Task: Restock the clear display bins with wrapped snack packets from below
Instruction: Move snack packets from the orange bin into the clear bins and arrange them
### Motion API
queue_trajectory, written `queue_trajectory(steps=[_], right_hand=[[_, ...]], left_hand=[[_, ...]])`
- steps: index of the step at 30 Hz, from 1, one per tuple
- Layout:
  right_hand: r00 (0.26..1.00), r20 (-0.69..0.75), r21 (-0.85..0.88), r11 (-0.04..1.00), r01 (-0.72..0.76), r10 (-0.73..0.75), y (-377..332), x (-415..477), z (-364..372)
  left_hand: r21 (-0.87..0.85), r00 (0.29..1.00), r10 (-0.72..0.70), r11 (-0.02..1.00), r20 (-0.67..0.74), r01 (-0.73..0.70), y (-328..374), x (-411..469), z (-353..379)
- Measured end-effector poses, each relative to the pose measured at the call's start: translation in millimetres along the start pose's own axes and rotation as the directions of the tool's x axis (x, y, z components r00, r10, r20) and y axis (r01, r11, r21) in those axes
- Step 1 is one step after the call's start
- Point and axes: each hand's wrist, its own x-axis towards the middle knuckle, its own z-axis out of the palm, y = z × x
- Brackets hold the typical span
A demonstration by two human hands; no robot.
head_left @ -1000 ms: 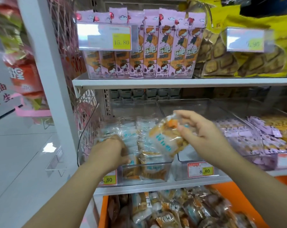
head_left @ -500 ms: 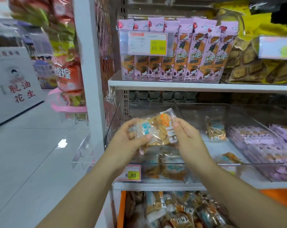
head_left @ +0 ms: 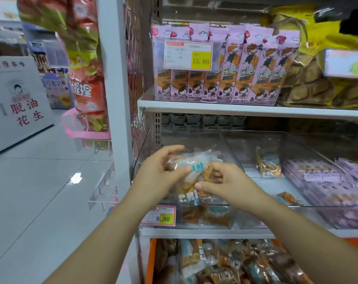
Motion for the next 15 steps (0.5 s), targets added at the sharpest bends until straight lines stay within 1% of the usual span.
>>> queue_trajectory(steps=[2,4,8,10,11,13,14,15], right_hand=[[0.999,-0.017,0.143,0.989,-0.026,0.029,1,1,3],[0.998,-0.008,0.234,0.970,-0.063,0.067,3,0,4],[0.991,0.024,0.380,0.916,-0.131,0.132,3,-2,-3],[0.988,0.038,0.486,0.861,-0.151,0.152,2,-1,-6],[0.986,0.062,0.568,0.807,-0.164,0.157,2,-1,-5],[0.979,0.113,0.732,0.652,-0.198,0.170,0,-3,-1],[0.975,0.132,0.798,0.564,-0.212,0.180,2,-4,3],[0.971,0.146,0.852,0.475,-0.220,0.187,5,-6,7]], left_hand=[[-0.106,0.995,-0.098,0.989,0.027,0.100,2,0,2],[-0.155,0.985,-0.153,0.974,0.074,0.163,4,1,3],[-0.097,0.981,-0.138,0.984,0.134,0.151,8,1,-1],[-0.163,0.975,-0.144,0.972,0.168,0.171,8,-1,0],[-0.219,0.970,-0.149,0.957,0.191,0.190,11,-3,1],[-0.312,0.964,-0.142,0.927,0.226,0.210,19,-4,1],[-0.322,0.966,-0.137,0.924,0.221,0.204,21,-4,1],[-0.297,0.971,-0.138,0.935,0.193,0.192,20,-4,2]])
